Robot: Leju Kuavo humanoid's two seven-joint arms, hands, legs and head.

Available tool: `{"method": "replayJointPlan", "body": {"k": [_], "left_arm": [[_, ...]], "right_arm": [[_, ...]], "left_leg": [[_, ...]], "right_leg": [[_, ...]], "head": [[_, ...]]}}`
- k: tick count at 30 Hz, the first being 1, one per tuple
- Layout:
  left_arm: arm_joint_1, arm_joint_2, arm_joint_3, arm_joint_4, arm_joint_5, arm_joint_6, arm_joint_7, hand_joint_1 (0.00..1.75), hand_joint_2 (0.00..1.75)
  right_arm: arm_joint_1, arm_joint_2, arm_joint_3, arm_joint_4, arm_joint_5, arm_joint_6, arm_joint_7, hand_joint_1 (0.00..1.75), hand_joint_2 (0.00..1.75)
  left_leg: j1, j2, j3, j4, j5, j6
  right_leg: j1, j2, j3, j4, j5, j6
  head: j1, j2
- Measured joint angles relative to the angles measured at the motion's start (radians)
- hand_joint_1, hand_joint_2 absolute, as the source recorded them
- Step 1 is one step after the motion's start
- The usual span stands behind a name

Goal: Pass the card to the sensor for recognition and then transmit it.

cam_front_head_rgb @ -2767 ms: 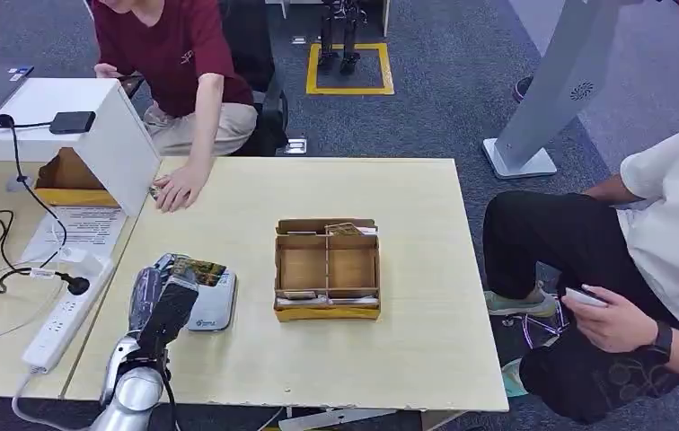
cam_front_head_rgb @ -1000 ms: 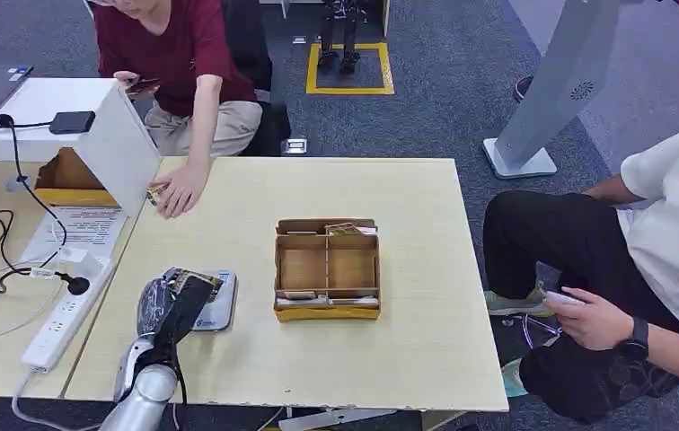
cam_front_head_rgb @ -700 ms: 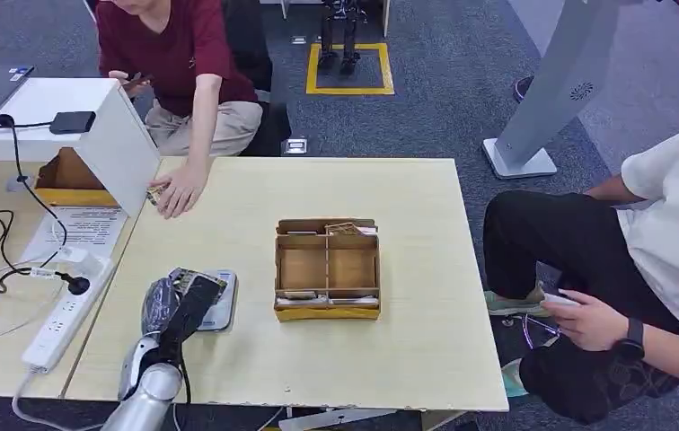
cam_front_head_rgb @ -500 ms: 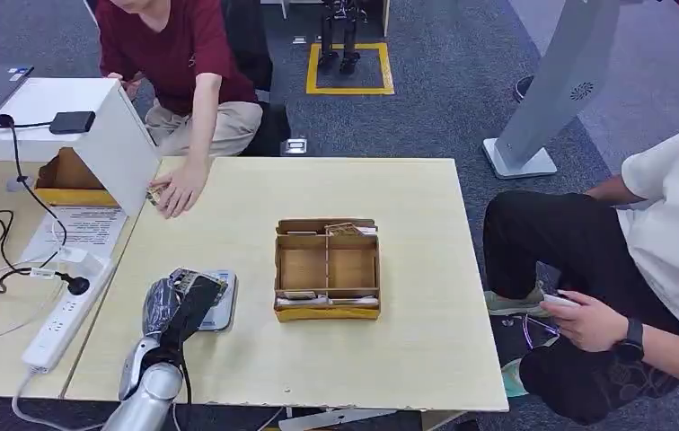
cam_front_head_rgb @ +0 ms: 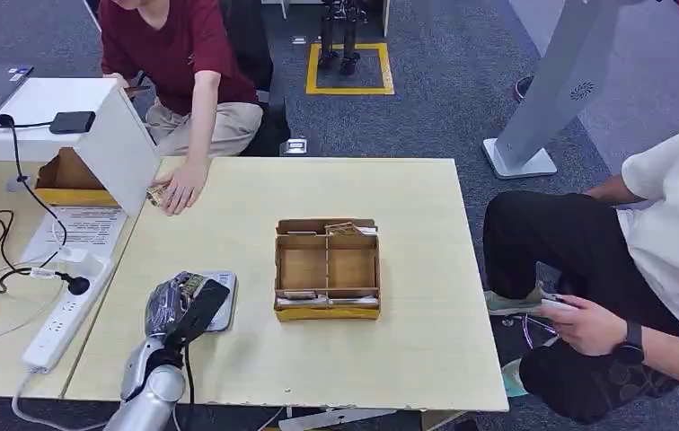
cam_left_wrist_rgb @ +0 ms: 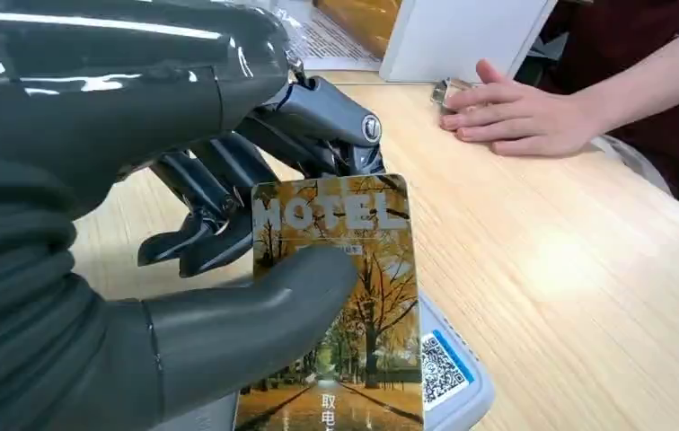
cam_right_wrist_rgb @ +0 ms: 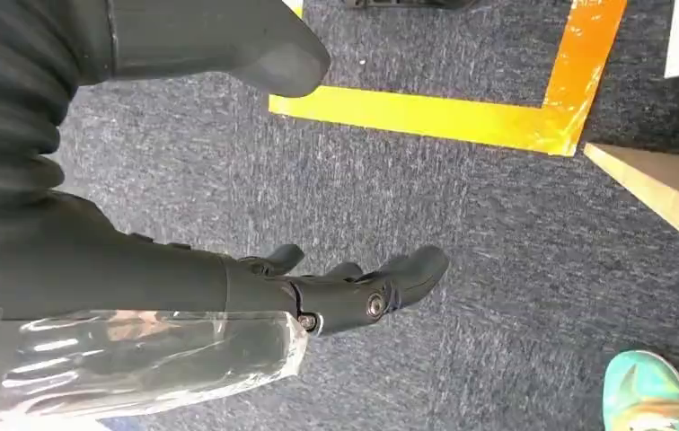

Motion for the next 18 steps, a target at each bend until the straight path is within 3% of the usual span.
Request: {"method": "replayJointPlan", "body": {"k": [18], "left_arm": [[-0.003, 0.000, -0.002, 0.036, -0.042, 0.009, 0.026, 1.75, 1.75]], "right_arm": [[0.000, 0.001, -0.023, -0.007, 0.026, 0.005, -0.003, 0.00, 1.75]], "left_leg": [[0.000, 0.000, 0.000, 0.000, 0.000, 0.000]], "right_leg": [[0.000, 0.000, 0.001, 0.000, 0.000, 0.000]], "head": [[0.000, 0.000]]}}
